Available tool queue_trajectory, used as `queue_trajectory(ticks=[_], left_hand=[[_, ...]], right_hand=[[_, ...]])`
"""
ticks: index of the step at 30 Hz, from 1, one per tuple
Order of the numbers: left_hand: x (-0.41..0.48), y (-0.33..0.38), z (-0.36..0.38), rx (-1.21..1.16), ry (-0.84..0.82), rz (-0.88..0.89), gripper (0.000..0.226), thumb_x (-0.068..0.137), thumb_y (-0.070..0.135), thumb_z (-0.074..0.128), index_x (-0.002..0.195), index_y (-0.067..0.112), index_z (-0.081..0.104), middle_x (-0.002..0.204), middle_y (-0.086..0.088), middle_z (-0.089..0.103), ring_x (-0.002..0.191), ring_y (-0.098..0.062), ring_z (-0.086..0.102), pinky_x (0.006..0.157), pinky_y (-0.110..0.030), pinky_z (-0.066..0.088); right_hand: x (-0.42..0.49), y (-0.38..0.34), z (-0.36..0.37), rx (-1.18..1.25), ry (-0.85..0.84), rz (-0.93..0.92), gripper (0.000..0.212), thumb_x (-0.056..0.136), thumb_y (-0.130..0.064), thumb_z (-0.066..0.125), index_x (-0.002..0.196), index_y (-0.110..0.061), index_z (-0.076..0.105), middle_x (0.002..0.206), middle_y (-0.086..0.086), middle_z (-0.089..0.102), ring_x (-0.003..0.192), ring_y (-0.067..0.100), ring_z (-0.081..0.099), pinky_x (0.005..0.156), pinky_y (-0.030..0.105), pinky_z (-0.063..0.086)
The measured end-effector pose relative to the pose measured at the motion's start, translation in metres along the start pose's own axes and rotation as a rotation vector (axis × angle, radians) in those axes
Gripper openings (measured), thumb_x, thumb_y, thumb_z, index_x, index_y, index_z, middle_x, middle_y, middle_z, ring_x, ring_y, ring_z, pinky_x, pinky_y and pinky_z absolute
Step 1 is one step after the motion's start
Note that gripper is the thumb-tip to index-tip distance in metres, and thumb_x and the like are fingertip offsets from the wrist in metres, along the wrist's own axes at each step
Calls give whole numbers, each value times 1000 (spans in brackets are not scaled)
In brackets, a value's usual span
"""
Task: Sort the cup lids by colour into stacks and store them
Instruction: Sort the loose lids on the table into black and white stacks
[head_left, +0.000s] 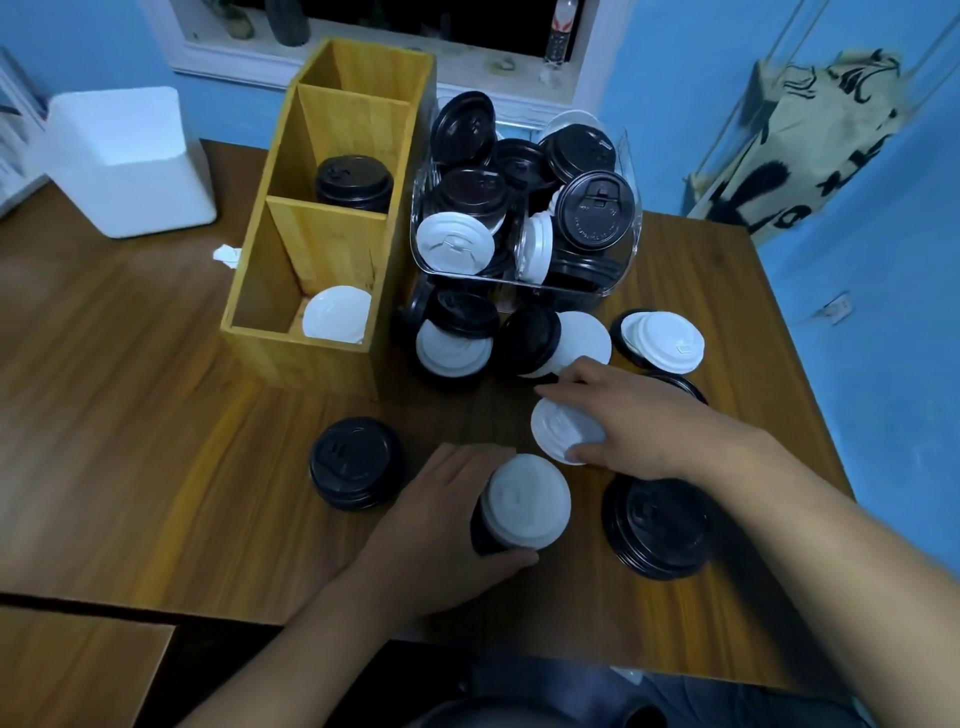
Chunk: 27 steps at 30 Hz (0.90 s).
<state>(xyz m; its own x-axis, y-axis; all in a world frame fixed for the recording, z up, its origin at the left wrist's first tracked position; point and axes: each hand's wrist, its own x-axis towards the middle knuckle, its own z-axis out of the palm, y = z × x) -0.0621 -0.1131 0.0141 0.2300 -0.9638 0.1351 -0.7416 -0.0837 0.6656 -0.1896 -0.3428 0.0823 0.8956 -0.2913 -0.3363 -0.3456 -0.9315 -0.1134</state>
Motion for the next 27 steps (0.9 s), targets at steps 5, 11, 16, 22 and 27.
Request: queue_trajectory(ticks=[5,11,16,22,27], left_hand=[[0,-1,0,-6,-19,-16,95,70,67,78,148,25,42,143,16,48,128,2,39,104,-2,22],[0,-3,1,-17,-12,-39,101,69,68,79,151,31,34,144,19,45,130,3,37,104,-15,31],[2,-4,2,-26,-11,-38,104,68,68,79,153,29,33,147,19,44,130,-1,38,104,-23,38],[4,-7,6,-49,-1,-38,108,65,68,78,152,20,36,144,14,49,124,-4,41,98,-23,35],[3,-8,7,-90,-13,-34,107,68,59,80,155,19,32,142,16,45,124,4,30,100,-5,17]], right_hand=[[-1,-2,6,3,57,30,77,84,-65,66,150,-36,41,139,-10,43,126,14,42,98,33,46],[-24,0,9,210,224,88,68,80,-61,73,140,-37,52,135,-16,58,121,8,53,100,33,49],[-55,-33,-2,429,375,33,67,72,-62,77,132,-35,63,126,-22,62,111,-3,58,95,17,48],[-48,-69,20,277,253,-97,65,76,-60,76,132,-30,65,130,-15,60,119,7,48,101,10,31],[-41,-78,36,323,302,-46,64,75,-64,70,129,-29,66,126,-14,59,117,14,48,102,30,44]])
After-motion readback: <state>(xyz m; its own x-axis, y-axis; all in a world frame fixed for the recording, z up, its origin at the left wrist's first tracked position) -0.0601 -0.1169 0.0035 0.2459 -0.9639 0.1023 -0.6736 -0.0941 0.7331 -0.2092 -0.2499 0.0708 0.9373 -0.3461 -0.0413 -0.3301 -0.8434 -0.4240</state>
